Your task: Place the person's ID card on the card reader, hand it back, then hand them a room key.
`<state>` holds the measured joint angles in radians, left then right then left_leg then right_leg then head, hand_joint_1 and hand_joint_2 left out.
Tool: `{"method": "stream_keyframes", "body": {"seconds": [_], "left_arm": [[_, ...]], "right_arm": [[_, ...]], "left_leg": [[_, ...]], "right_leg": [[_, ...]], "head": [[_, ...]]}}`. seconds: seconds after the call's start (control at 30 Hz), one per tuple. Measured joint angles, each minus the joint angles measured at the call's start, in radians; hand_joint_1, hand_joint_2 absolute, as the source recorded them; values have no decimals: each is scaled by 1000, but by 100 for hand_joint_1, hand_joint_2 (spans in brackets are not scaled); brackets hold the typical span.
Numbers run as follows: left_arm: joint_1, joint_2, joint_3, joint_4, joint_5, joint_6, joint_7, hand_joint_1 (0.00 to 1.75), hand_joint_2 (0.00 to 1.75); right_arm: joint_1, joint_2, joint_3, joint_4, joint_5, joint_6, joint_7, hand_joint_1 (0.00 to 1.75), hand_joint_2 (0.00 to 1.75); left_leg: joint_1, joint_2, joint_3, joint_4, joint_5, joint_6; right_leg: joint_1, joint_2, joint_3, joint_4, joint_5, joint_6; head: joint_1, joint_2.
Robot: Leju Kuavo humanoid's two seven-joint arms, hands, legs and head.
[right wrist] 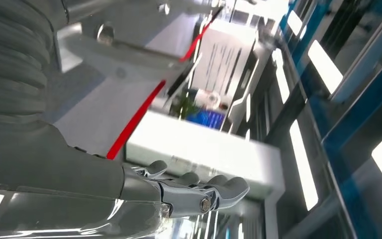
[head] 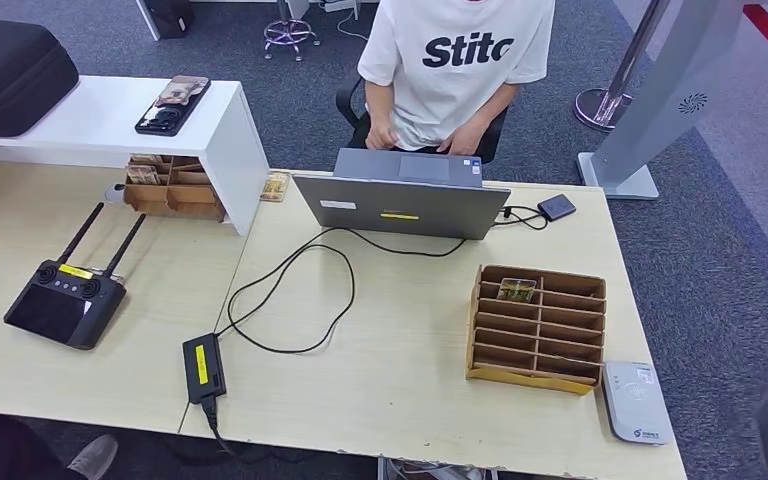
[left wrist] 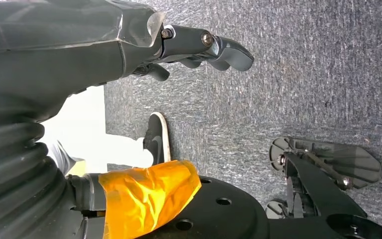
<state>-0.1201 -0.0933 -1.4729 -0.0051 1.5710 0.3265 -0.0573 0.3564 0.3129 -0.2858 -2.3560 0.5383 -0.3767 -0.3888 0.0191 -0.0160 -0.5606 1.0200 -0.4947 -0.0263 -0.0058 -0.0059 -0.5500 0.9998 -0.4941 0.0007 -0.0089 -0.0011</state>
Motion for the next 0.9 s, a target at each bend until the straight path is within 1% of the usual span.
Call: {"method": "stream_keyframes", "body": {"seconds": [0.1, 0.17, 0.23, 0.3, 0.4, 0.5, 0.57, 0.63, 0.77, 0.83, 0.9], "left_arm": [[-1, -1, 0, 1, 0, 0, 2, 0, 175], [-1, -1, 0, 1, 0, 0, 4, 0, 175], [-2, -2, 0, 2, 0, 0, 8, 0, 175], [-2, -2, 0, 2, 0, 0, 11, 0, 175], [-2, -2, 0, 2, 0, 0, 12, 0, 175], [-3, -2, 0, 2, 0, 0, 13, 0, 175], [-3, -2, -1, 3, 0, 0, 14, 0, 175], [-4, -2, -4, 4, 0, -2, 15, 0, 175], [-4, -2, -21, 5, 0, -9, 15, 0, 175], [-4, -2, -25, 5, 0, -10, 15, 0, 175], [-4, -2, -25, 5, 0, -10, 15, 0, 175]], "right_arm": [[-10, 5, -78, 5, -49, -19, 19, 0, 175], [-29, 7, -139, 28, -138, -31, 33, 0, 175], [-58, 9, -223, 78, -248, -8, 15, 0, 175], [-84, 10, -309, 132, -309, 23, -14, 0, 175], [-100, 11, -390, 181, -325, 35, -28, 0, 175], [-105, 11, -428, 207, -342, 23, -14, 0, 175], [-114, 10, -454, 243, -384, 15, -4, 0, 175], [-139, 8, -508, 315, -454, 42, -15, 0, 175], [-226, -4, -678, 539, -613, 154, -57, 0, 175], [-247, -7, -720, 598, -635, 171, -72, 0, 175], [-250, -7, -725, 607, -636, 172, -74, 0, 175]], "left_leg": [[0, 1, 0, 0, 0, 0], [0, 1, 0, 0, 0, 0], [0, 1, 1, 0, 0, 0], [-1, 1, 1, 0, 0, 0], [-1, 1, 1, 0, 0, 0], [-1, 1, 1, 0, 0, 0], [0, 1, 1, 0, 0, 0], [-1, 1, 1, 0, 0, 0], [-1, 0, 1, 0, 0, 0], [-1, 0, 1, 0, 0, 0], [-1, 0, 1, 0, 0, 0]], "right_leg": [[0, 1, 0, 0, 0, 0], [0, 1, 0, 0, 0, 0], [0, 1, 0, 0, 0, 0], [-1, 1, 1, 0, 0, 0], [-1, 1, 1, 0, 0, 0], [-1, 1, 1, 0, 0, 0], [-1, 1, 0, 0, 0, 0], [-1, 1, 1, 0, 0, 0], [-1, 0, 1, 0, 0, 0], [-1, 0, 1, 0, 0, 0], [-1, 0, 1, 0, 0, 0]], "head": [[0, 0], [0, 0], [0, 0], [0, 0], [0, 0], [0, 0], [0, 0], [0, 0], [0, 0], [0, 0], [0, 0]]}}
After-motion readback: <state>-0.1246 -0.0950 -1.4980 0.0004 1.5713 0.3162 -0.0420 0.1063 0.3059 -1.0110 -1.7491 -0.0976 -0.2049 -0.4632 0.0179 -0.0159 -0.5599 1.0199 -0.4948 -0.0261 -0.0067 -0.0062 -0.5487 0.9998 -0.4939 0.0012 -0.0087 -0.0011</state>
